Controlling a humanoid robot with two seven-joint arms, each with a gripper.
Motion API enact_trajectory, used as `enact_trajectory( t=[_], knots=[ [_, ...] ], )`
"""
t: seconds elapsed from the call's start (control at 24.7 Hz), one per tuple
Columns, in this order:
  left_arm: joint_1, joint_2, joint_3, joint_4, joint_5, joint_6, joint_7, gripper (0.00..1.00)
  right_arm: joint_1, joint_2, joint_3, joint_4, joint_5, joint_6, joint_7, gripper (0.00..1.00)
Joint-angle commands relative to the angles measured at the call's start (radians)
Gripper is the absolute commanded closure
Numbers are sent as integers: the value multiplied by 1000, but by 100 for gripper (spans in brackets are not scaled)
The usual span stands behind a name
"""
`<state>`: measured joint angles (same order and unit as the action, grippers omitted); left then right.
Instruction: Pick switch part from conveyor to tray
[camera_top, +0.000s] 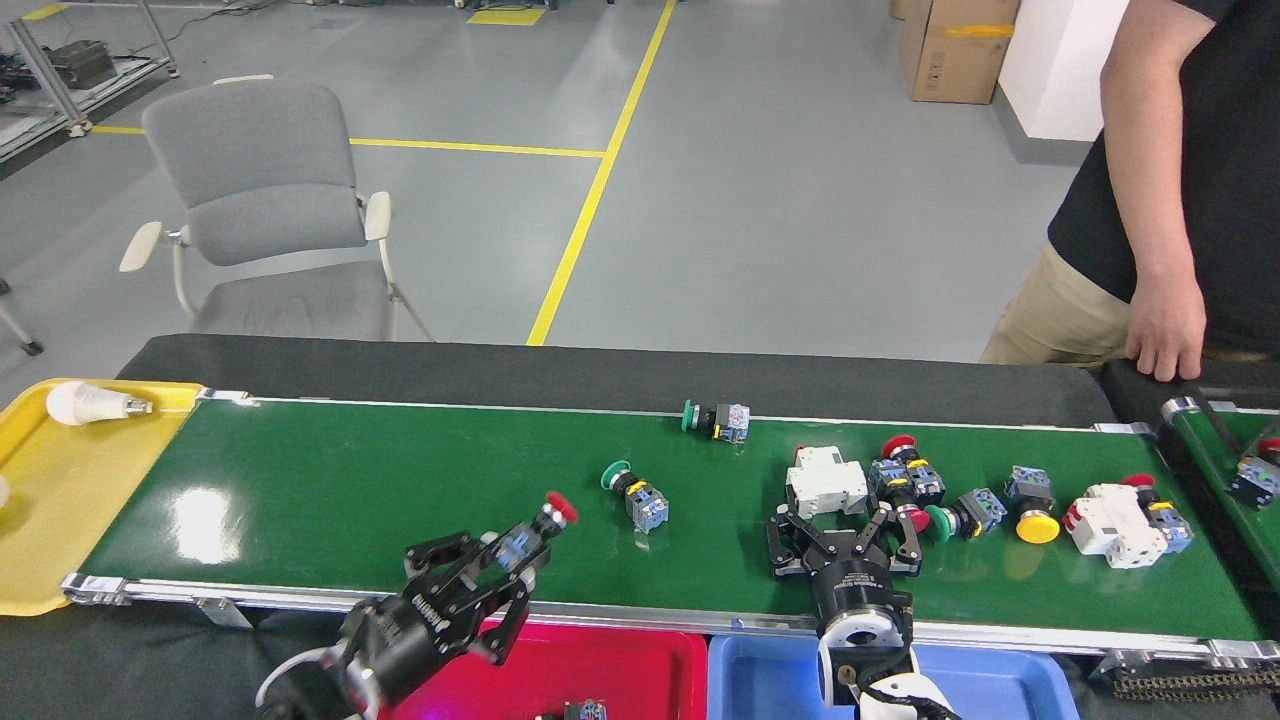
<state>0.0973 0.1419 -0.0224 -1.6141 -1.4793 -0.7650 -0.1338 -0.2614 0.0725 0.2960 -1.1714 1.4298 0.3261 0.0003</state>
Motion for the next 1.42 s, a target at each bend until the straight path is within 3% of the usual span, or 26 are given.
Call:
enact_trajectory(
  t=[0.0,0.08,0.2,0.32,0.44,0.57,0.65,0.69,0.77,0.81,0.97,1.09,1.13,1.25,1.37],
  knots=[
    [25,-2,16,-32,5,-20,5,1,-18,-10,-8,-20,0,1,21,84],
    [38,-8,39,-35,7,-20,5,1,-4,-11,-8,-80,0,-19,21,84],
    [81,-18,117,-70,8,-20,6,1,73,-48,-11,-260,-2,-99,21,84],
    [105,-108,260,-110,7,-7,10,1,211,-131,-21,-459,-29,-220,21,83],
    [110,-128,420,-109,7,263,17,1,364,-211,-40,-599,-123,-348,17,80],
    [168,-128,565,-99,7,335,49,1,444,-252,-83,-599,-153,-467,-3,73],
    [216,-128,598,-107,8,329,79,1,505,-250,-143,-599,-178,-530,-25,66],
    [237,-127,596,-110,11,317,85,1,547,-247,-175,-599,-196,-575,-49,55],
    [257,-128,593,-121,39,273,83,1,603,-247,-232,-599,-206,-618,-89,8],
    [257,-136,588,-124,43,251,85,1,630,-247,-255,-599,-206,-622,-92,3],
    [205,-128,496,-133,40,236,77,1,648,-224,-311,-597,-210,-611,-88,2],
    [110,-124,432,-132,14,242,60,1,626,-97,-334,-597,-198,-565,-83,2],
    [81,-124,420,-127,-9,242,48,1,614,-79,-333,-597,-183,-526,-79,2],
    [-5,-122,368,-56,-61,239,40,1,562,-69,-324,-597,-81,-427,-51,2],
    [-65,-122,305,26,-81,243,39,1,522,-60,-298,-585,-58,-404,-29,2]
  ],
)
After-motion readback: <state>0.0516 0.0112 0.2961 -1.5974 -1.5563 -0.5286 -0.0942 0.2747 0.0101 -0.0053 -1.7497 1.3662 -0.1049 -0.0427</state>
